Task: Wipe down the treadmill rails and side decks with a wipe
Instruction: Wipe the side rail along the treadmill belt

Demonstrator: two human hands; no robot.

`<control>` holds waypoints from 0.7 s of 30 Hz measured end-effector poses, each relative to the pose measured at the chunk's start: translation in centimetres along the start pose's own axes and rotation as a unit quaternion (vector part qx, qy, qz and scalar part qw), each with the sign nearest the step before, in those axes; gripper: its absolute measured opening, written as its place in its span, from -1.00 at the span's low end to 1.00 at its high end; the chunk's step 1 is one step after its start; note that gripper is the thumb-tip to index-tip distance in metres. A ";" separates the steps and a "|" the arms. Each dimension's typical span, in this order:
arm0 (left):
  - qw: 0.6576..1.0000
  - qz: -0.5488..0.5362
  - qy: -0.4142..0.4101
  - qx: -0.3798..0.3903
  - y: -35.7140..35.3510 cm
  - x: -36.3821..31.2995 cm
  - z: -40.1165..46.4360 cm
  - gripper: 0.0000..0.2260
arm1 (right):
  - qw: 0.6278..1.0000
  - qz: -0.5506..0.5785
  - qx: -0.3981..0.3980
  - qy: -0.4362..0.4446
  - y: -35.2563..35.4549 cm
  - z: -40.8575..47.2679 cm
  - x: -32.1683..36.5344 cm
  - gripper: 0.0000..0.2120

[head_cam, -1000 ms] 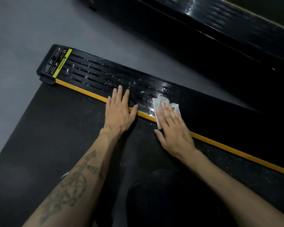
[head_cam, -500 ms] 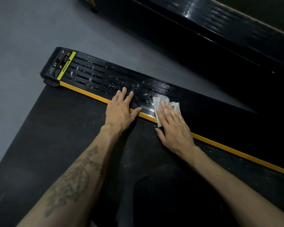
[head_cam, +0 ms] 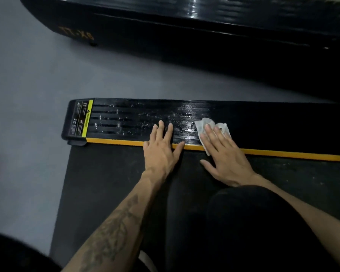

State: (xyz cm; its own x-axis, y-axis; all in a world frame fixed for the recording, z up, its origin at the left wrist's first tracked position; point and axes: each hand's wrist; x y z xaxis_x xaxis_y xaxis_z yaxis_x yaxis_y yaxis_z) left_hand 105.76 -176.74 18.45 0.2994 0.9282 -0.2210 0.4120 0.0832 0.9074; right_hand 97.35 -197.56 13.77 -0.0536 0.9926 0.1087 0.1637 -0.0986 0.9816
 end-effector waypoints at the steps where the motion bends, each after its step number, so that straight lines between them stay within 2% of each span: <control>1: 1.000 -0.003 0.000 -0.001 0.0 -0.1 0.0 -0.33 | 1.000 0.003 0.004 -0.008 0.0 0.3 0.8 -0.21; 7: 0.999 0.037 -0.028 0.015 0.2 0.4 0.2 -0.33 | 0.997 -0.006 0.031 -0.076 -0.1 0.1 3.6 -0.20; 10: 0.997 0.054 -0.046 0.017 0.2 0.6 0.2 -0.33 | 0.990 -0.011 0.064 -0.123 0.8 0.1 5.6 -0.14; 14: 0.997 0.042 -0.056 0.011 0.2 0.8 0.3 -0.33 | 0.982 -0.025 0.072 -0.174 0.5 0.9 9.2 -0.12; 18: 0.997 0.039 -0.070 -0.003 0.1 1.3 0.3 -0.34 | 0.991 -0.025 0.023 -0.131 0.0 -1.0 6.6 -0.28; 21: 0.994 0.050 -0.092 -0.029 -0.4 1.7 0.4 -0.37 | 0.985 -0.046 0.024 -0.167 0.1 -1.3 4.6 -0.29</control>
State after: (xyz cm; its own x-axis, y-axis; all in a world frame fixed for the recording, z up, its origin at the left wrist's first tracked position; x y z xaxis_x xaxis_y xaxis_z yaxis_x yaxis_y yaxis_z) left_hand 106.48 -175.39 17.61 0.4903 0.8518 -0.1848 0.3242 0.0187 0.9458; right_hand 95.84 -193.14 14.58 0.2555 0.9657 -0.0456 0.2192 -0.0119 0.9756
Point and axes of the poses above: each hand's wrist, its own z-axis towards the middle knuckle, its own y-axis out of the back of the hand, x = y × z, and after that the axes turned 8 degrees about -y, right-handed
